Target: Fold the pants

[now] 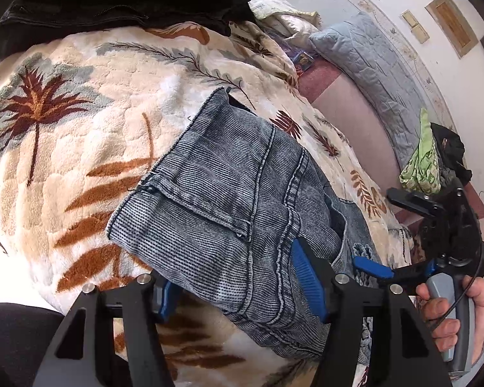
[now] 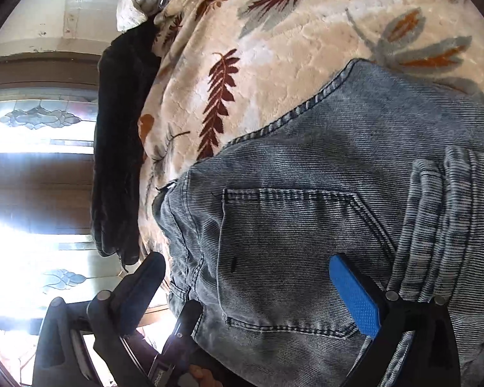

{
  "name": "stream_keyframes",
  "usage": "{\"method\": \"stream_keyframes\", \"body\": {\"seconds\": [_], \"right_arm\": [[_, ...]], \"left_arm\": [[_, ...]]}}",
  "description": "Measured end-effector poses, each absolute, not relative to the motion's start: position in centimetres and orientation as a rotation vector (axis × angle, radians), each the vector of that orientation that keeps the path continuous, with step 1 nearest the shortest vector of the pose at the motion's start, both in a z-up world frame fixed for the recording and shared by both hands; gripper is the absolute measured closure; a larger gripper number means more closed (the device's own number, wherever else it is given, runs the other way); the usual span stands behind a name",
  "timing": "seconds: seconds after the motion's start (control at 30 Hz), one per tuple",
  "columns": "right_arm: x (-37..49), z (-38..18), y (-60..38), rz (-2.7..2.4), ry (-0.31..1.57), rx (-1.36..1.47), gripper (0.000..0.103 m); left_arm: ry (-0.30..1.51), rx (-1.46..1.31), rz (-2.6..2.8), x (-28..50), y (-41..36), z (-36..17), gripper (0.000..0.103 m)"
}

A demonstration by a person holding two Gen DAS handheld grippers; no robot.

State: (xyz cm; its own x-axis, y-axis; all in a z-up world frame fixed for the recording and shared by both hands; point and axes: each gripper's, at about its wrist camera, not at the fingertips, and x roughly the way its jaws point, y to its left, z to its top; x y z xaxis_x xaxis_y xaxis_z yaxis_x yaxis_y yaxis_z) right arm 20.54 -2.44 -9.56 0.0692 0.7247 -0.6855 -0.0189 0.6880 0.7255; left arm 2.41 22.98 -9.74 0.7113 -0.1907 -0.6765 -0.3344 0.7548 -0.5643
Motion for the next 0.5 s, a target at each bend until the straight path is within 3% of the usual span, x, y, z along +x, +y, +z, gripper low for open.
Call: {"method": "stream_keyframes", "body": {"seconds": [0.13, 0.23, 0.5], "right_arm": [[18.8, -9.1, -7.0, 0.592, 1.331, 0.698, 0.000], [17.5, -9.6, -10.5, 0.571, 1.318, 0.753, 0.000], [17.2, -10.5, -11.7, 0.712, 1.299, 0.908, 0.000]], "left_arm": [[0.791, -0.709, 0.124, 2.7, 23.0, -9.4, 0.075], [0.764, -0.682, 0.130, 2.6, 22.7, -8.4, 0.081], [0.712, -0.570, 0.170, 2.6, 20.9, -5.6, 0.083]]}}
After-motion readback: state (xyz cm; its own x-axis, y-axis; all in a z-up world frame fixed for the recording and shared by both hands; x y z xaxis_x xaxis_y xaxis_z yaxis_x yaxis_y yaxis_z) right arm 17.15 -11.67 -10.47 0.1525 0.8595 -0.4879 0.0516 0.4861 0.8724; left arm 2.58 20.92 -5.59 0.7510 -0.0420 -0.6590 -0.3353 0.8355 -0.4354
